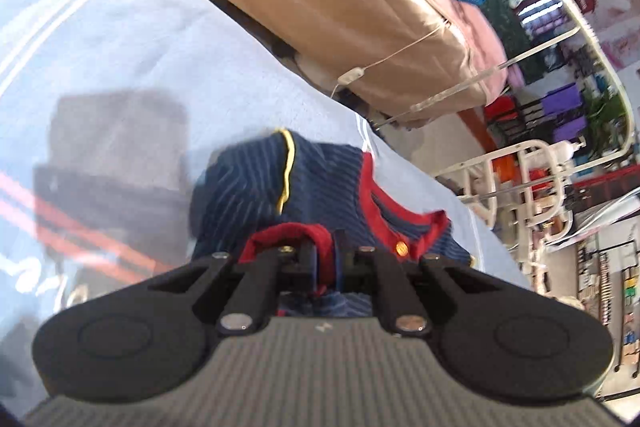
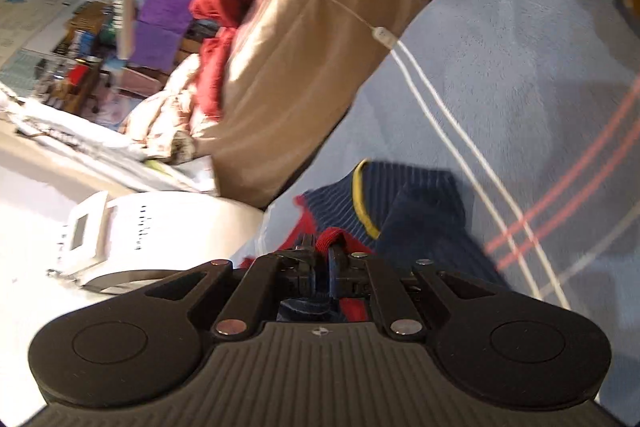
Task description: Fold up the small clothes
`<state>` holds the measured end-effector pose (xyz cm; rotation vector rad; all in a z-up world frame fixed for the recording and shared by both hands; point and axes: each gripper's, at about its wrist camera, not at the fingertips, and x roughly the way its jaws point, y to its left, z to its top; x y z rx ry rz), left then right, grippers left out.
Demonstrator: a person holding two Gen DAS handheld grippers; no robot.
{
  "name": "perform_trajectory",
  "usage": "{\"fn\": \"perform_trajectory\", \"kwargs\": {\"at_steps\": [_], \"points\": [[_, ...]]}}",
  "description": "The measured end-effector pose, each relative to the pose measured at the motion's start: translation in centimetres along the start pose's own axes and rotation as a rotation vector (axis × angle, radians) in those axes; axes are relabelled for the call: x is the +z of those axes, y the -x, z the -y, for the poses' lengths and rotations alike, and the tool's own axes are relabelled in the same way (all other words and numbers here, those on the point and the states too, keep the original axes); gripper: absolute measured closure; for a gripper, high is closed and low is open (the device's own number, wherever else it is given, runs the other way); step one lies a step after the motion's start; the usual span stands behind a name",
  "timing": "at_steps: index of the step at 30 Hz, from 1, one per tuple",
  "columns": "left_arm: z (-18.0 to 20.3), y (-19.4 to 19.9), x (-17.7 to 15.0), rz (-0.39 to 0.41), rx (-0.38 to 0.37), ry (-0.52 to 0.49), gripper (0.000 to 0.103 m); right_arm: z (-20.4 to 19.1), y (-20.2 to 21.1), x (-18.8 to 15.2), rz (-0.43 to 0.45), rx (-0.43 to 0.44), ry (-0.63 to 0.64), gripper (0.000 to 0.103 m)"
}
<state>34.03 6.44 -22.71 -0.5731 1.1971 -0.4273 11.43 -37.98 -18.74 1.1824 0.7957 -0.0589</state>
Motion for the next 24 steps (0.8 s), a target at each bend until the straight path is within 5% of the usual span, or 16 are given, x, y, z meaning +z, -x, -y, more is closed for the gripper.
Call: {"fn": "perform_trajectory", "kwargs": {"at_steps": [4,6,7,8,10,11,13,15,19,22,24], "points": [[0.4,-2.7,2.0,-0.009,0.066,-0.051,0.091,0.9,-1.3,0.9,0.014,-0.053,-0.018,0.09],[-0.3,-3.0,2.6,0.007,0.053,-0.022,0.075,1.4,-1.4,1.3,0.043,-0.065,-0.043,0.074],[-0.7,-2.8,2.8,0.033,0.043,-0.004,0.053,1.3,-0.8,1.6,0.084,-0.077,-0.037,0.059],[-1.0,-2.3,3.2,0.073,0.052,0.002,0.029,0.6,-0.2,2.2,0.134,-0.095,0.008,0.033],[-1.3,-0.9,4.0,0.159,0.089,-0.022,0.017,-0.5,1.3,2.6,0.194,-0.154,0.137,0.0],[-1.4,-0.3,4.5,0.169,0.097,-0.039,0.018,-1.1,1.8,2.5,0.197,-0.17,0.208,0.001],[-0.8,0.4,4.6,0.144,0.121,-0.121,0.02,-2.8,2.4,1.7,0.136,-0.131,0.349,0.02],[1.8,0.7,3.1,0.093,0.11,-0.342,0.026,-4.8,2.4,-0.3,0.04,-0.1,0.545,0.029],[7.3,-0.3,-3.9,-0.068,0.053,-0.789,0.029,-7.9,0.0,-6.2,-0.235,-0.067,0.968,0.042],[8.9,-3.0,-9.4,-0.239,0.068,-1.013,0.039,-7.7,-2.9,-9.4,-0.398,-0.111,1.138,0.049],[9.0,-5.2,-10.8,-0.279,0.116,-1.102,0.043,-7.4,-4.5,-10.2,-0.435,-0.146,1.211,0.049]]}}
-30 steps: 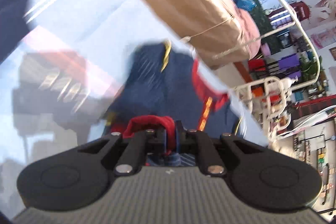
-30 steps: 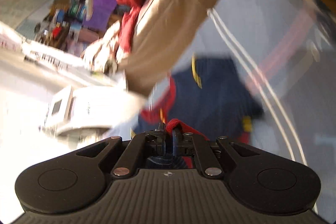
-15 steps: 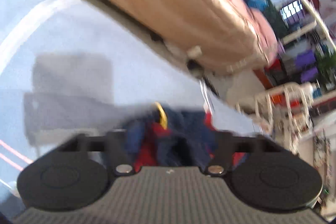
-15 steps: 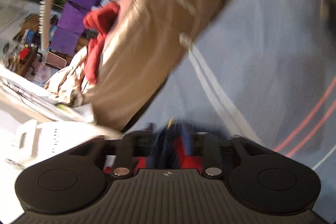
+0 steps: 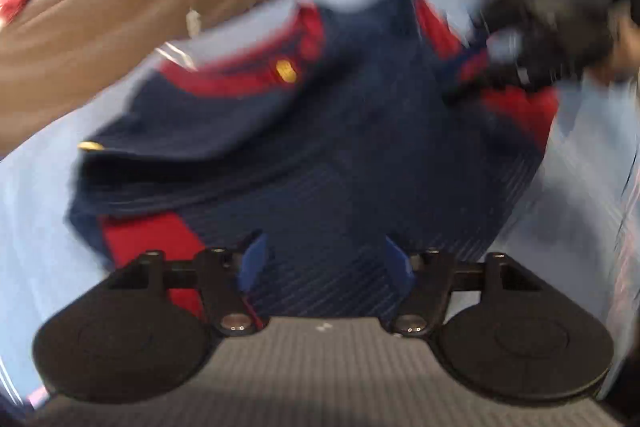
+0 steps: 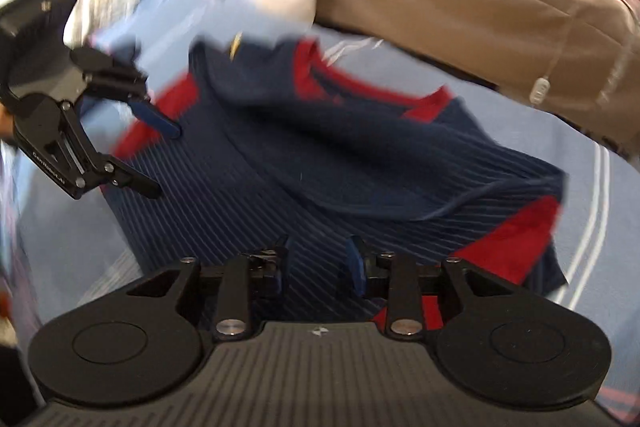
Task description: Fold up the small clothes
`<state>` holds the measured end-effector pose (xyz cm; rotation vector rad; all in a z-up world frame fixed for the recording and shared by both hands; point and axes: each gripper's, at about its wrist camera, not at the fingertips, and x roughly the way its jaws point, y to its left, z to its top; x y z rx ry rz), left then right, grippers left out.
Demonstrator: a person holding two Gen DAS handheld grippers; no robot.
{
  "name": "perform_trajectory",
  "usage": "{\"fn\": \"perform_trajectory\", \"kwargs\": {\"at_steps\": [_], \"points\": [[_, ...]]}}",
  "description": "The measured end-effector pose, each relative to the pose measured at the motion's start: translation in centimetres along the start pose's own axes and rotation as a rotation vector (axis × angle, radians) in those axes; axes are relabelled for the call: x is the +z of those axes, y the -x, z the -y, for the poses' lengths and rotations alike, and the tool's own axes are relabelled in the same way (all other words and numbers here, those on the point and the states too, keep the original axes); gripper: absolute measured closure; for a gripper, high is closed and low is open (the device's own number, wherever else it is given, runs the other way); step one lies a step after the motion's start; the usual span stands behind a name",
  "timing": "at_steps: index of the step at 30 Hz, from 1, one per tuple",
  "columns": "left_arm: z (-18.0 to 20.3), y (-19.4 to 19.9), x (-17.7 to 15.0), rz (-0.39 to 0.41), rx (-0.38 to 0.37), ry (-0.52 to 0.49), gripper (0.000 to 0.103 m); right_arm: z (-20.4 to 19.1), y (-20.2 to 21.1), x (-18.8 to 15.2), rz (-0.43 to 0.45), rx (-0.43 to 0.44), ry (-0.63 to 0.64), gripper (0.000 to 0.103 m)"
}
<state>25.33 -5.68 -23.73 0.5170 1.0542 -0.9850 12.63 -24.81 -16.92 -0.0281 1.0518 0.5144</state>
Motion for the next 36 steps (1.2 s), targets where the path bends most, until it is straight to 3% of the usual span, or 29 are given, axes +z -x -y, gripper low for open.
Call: {"fn": "perform_trajectory", "kwargs": {"at_steps": [4,8,10,11,14,16,19,21,25,27,28,30,33,36], "points": [[-2.9,-2.3,2.1,0.035,0.076,0.096,0.043,0.7,-2.7,1.3,-0.05,-0.062,0.062,0.052],[-5.7,-3.0,5.5,0.093,0.225,0.118,0.044,3.8,-3.8,4.1,-0.039,-0.125,0.022,0.06],[-7.1,-3.1,7.0,0.125,0.292,0.141,0.042,5.3,-3.9,5.7,-0.022,-0.176,-0.012,0.056],[-7.9,-3.4,7.8,0.121,0.321,0.162,0.039,5.8,-4.0,5.9,-0.021,-0.203,-0.03,0.05],[-9.1,-4.4,9.5,0.078,0.37,0.195,0.035,7.7,-4.5,6.9,-0.028,-0.243,-0.092,0.049],[-9.2,-3.9,9.7,0.083,0.392,0.197,0.036,7.7,-3.2,7.2,0.04,-0.272,-0.112,0.049],[-8.5,-2.2,9.5,0.125,0.385,0.196,0.036,6.2,-0.7,7.4,0.148,-0.189,-0.127,0.049],[-7.8,-0.9,8.6,0.144,0.37,0.186,0.036,3.9,0.7,6.3,0.171,-0.104,-0.087,0.048],[-5.3,0.0,8.5,0.142,0.333,0.163,0.036,0.2,0.3,4.8,0.107,0.082,-0.012,0.046],[-4.6,-0.3,8.5,0.127,0.326,0.155,0.036,-0.9,-1.5,5.0,0.066,0.103,0.007,0.04],[-4.1,0.0,8.2,0.125,0.325,0.153,0.035,-1.0,-2.4,5.2,0.056,0.093,0.0,0.037],[-3.6,-0.1,7.9,0.111,0.328,0.155,0.03,-0.1,-4.3,6.2,0.027,0.036,-0.035,0.009],[-3.4,-0.1,7.6,0.103,0.341,0.15,0.023,1.6,-5.8,7.0,0.007,-0.086,-0.05,0.009],[-3.3,0.8,7.0,0.111,0.363,0.161,0.013,3.3,-4.7,7.9,0.051,-0.238,-0.109,0.004]]}}
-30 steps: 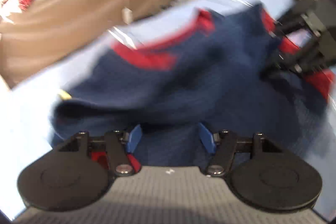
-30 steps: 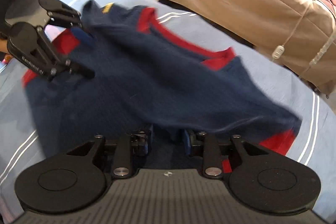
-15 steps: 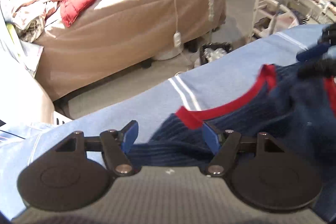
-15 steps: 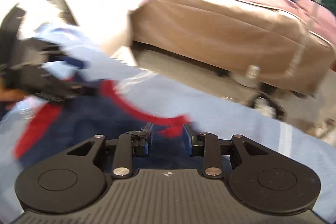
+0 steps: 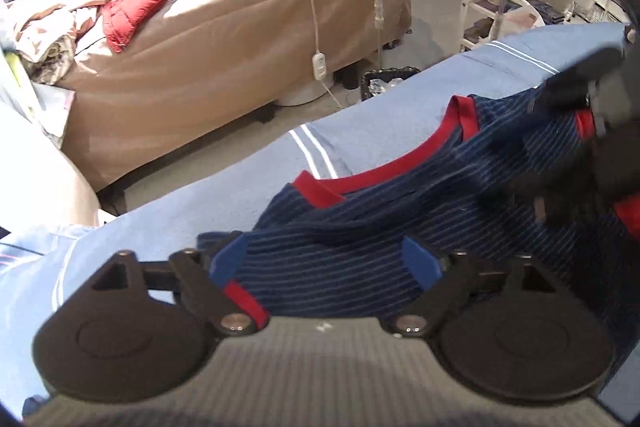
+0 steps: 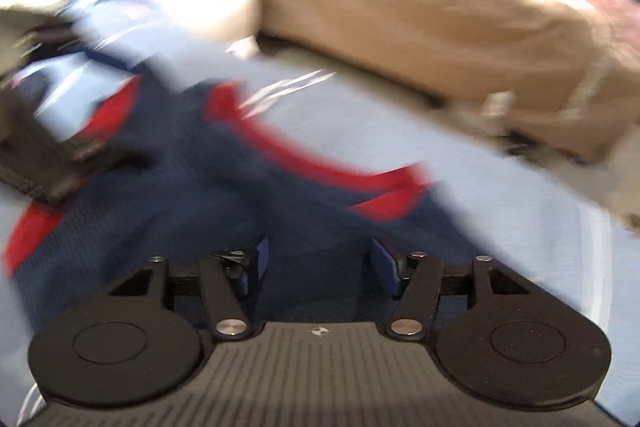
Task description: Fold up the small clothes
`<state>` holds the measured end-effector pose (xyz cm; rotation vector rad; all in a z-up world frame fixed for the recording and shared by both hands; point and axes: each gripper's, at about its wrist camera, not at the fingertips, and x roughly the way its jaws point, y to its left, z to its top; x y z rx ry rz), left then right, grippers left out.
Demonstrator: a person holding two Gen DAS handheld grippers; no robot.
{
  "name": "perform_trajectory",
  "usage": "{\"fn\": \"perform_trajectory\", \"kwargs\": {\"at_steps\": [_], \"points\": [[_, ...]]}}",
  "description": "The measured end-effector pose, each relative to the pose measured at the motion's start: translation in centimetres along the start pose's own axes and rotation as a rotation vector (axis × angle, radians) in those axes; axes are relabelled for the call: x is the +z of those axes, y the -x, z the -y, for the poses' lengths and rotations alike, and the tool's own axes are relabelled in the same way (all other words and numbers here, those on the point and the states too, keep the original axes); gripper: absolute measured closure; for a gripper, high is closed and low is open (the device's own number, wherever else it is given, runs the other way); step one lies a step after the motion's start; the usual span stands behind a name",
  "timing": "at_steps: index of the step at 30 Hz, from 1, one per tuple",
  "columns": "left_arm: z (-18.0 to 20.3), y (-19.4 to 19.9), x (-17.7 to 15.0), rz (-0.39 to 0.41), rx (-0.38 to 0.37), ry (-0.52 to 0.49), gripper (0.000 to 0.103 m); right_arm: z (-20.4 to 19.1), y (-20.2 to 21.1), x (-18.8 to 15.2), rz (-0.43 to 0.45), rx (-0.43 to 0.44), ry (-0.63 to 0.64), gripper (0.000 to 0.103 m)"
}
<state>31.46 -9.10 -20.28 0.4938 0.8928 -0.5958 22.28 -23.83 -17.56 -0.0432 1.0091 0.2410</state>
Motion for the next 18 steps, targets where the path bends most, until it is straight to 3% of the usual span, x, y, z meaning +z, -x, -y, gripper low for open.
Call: {"fn": "perform_trajectory", "kwargs": {"at_steps": [2,7,13,15,16,18], "points": [[-0.3,1.0,-0.5,-0.001,0.001,0.049,0.008,2.2,1.5,-0.3,0.046,-0.06,-0.061,0.0],[0.9,5.7,-3.4,0.042,-0.068,0.258,0.0,5.9,6.1,-0.2,0.069,-0.067,-0.067,0.0],[9.2,8.9,-7.8,0.04,-0.287,0.506,0.0,11.0,7.8,-2.2,-0.035,0.11,-0.14,0.0],[12.9,7.9,-9.3,-0.012,-0.364,0.595,0.006,12.1,7.5,-3.6,-0.085,0.168,-0.149,0.0],[14.4,7.3,-9.8,-0.035,-0.395,0.651,0.014,12.6,7.2,-4.1,-0.109,0.174,-0.152,0.0],[16.8,6.3,-11.0,-0.022,-0.427,0.803,0.015,13.3,6.4,-5.1,-0.135,0.188,-0.158,0.0]]}}
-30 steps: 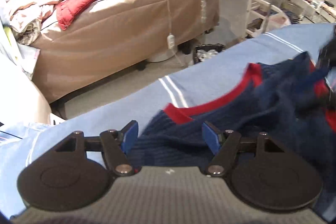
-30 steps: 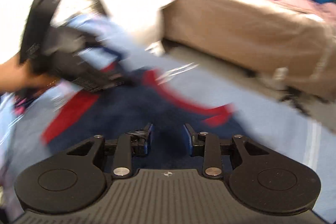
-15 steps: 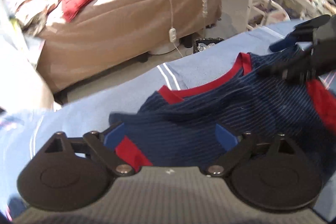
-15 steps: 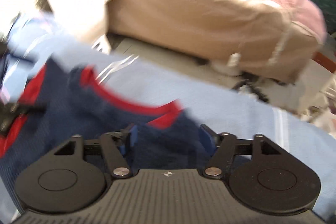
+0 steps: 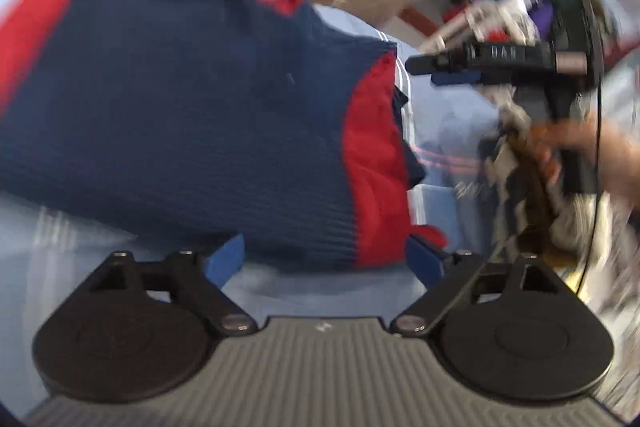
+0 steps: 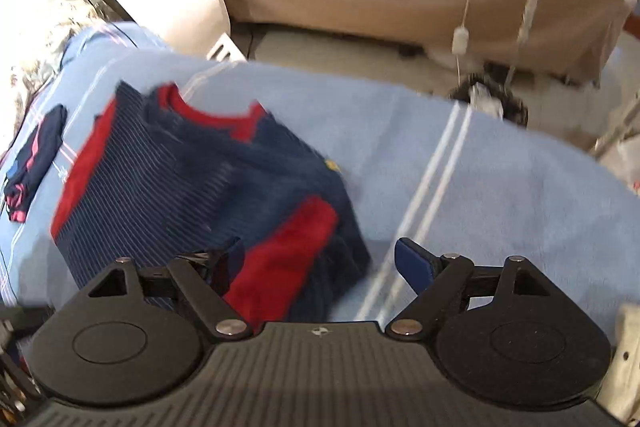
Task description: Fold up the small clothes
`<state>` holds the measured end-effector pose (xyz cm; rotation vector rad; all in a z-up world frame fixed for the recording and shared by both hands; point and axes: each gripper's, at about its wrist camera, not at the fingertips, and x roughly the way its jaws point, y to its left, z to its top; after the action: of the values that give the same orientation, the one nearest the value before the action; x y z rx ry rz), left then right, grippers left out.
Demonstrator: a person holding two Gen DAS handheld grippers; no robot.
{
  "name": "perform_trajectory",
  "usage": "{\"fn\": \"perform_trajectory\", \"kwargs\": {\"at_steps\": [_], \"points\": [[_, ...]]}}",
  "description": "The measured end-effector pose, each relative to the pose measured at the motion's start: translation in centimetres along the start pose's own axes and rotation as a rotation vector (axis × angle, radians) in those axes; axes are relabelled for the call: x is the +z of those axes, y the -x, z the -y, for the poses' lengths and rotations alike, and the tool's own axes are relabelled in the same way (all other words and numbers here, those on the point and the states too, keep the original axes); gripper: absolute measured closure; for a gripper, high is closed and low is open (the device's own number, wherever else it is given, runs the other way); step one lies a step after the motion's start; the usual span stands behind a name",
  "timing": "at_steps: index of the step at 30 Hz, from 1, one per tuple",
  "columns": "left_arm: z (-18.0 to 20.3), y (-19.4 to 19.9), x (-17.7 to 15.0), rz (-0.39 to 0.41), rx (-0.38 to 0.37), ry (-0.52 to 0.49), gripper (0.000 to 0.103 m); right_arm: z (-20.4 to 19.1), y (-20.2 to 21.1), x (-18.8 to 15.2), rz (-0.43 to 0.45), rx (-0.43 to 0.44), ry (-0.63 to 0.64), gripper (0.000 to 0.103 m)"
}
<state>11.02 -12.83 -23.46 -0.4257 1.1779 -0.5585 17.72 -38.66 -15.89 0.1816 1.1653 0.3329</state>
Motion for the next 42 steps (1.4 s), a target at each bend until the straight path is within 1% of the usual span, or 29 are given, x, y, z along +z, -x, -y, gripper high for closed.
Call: {"fn": "perform_trajectory", "kwargs": {"at_steps": [2,3,5,6,8,9,11,12,13,14,16,17,19,20,21,22,23,24,26,27,28,29,30,32,33,35,37,39,42], "points": [[-0.1,-1.2,-1.6,0.063,-0.006,0.125,0.015,0.5,-0.1,-0.5,-0.001,0.031,0.003,0.0],[-0.4,-1.9,-2.2,0.088,-0.024,0.203,0.015,0.6,-0.3,-0.7,0.0,0.047,0.003,0.0],[-1.2,-3.4,-3.5,0.112,-0.078,0.365,0.013,0.8,-0.2,-1.0,0.0,0.074,0.01,0.0],[-1.5,-4.1,-4.1,0.113,-0.076,0.437,0.013,1.0,-0.1,-1.0,0.0,0.091,0.015,0.0],[-1.9,-4.4,-5.4,0.17,-0.109,0.543,0.01,1.0,0.1,-1.0,0.001,0.119,0.023,0.0],[-1.8,-4.3,-5.9,0.207,-0.115,0.566,0.009,1.0,0.1,-0.9,0.001,0.116,0.022,0.0],[-1.4,-4.6,-6.2,0.228,-0.116,0.571,0.009,1.7,0.1,-0.7,0.018,0.106,-0.015,0.0],[-1.1,-4.7,-6.3,0.23,-0.134,0.599,0.01,2.3,0.1,-0.6,0.029,0.122,-0.052,0.0],[-0.9,-4.9,-6.5,0.239,-0.176,0.632,0.013,2.8,-0.1,-0.5,0.033,0.149,-0.087,0.0],[-0.4,-5.2,-6.4,0.243,-0.197,0.637,0.013,3.2,-0.4,-0.4,0.025,0.173,-0.114,0.0],[0.2,-5.9,-6.2,0.238,-0.164,0.598,0.013,3.7,-1.4,-0.4,-0.006,0.176,-0.146,0.0],[0.0,-6.2,-6.3,0.248,-0.166,0.609,0.015,3.8,-1.8,-0.5,-0.01,0.191,-0.162,0.0],[-0.7,-6.9,-6.5,0.27,-0.198,0.674,0.018,4.1,-2.9,-0.6,-0.027,0.24,-0.197,0.0],[-0.7,-7.3,-6.8,0.276,-0.208,0.685,0.022,4.0,-3.5,-0.6,-0.047,0.213,-0.192,0.0],[-0.7,-7.3,-6.8,0.278,-0.208,0.681,0.027,4.0,-3.9,-0.6,-0.045,0.191,-0.183,0.0],[-0.7,-7.7,-7.0,0.277,-0.21,0.681,0.042,4.1,-4.0,-0.6,-0.029,0.202,-0.187,0.0],[-1.1,-7.9,-7.3,0.268,-0.223,0.698,0.067,4.2,-4.2,-0.6,-0.014,0.221,-0.205,0.0],[-1.6,-8.5,-7.5,0.246,-0.238,0.731,0.074,4.2,-4.4,-0.6,-0.01,0.231,-0.218,0.0],[-2.0,-9.1,-7.6,0.236,-0.243,0.762,0.081,4.0,-4.6,-0.6,-0.016,0.223,-0.215,0.0],[-2.0,-9.2,-7.4,0.231,-0.24,0.757,0.081,3.6,-4.5,-0.5,-0.022,0.205,-0.196,0.05],[-1.8,-9.1,-7.0,0.229,-0.238,0.733,0.082,3.6,-4.4,-0.4,-0.029,0.24,-0.199,0.085],[-1.8,-8.9,-6.6,0.229,-0.242,0.713,0.084,3.8,-4.5,-0.5,-0.045,0.296,-0.246,0.081],[-1.9,-8.6,-6.5,0.23,-0.26,0.719,0.084,3.8,-4.3,-0.6,-0.045,0.292,-0.262,0.082],[-2.5,-8.1,-6.3,0.227,-0.317,0.795,0.086,3.6,-3.3,-0.3,-0.03,0.302,-0.288,0.082],[-2.8,-7.8,-6.1,0.219,-0.333,0.813,0.086,3.6,-2.8,-0.1,-0.026,0.313,-0.307,0.083],[-2.9,-6.6,-5.4,0.219,-0.364,0.803,0.087,2.8,-1.7,0.8,-0.024,0.334,-0.329,0.083],[-3.6,-4.8,-4.9,0.226,-0.431,0.846,0.087,1.1,-0.5,2.4,-0.019,0.359,-0.316,0.083],[-5.0,-3.1,-4.5,0.242,-0.49,0.908,0.087,-0.7,-0.1,4.3,-0.015,0.405,-0.346,0.083],[-8.4,0.6,-3.9,0.307,-0.524,0.96,0.087,-5.0,-1.0,8.0,-0.024,0.47,-0.333,0.083]]}}
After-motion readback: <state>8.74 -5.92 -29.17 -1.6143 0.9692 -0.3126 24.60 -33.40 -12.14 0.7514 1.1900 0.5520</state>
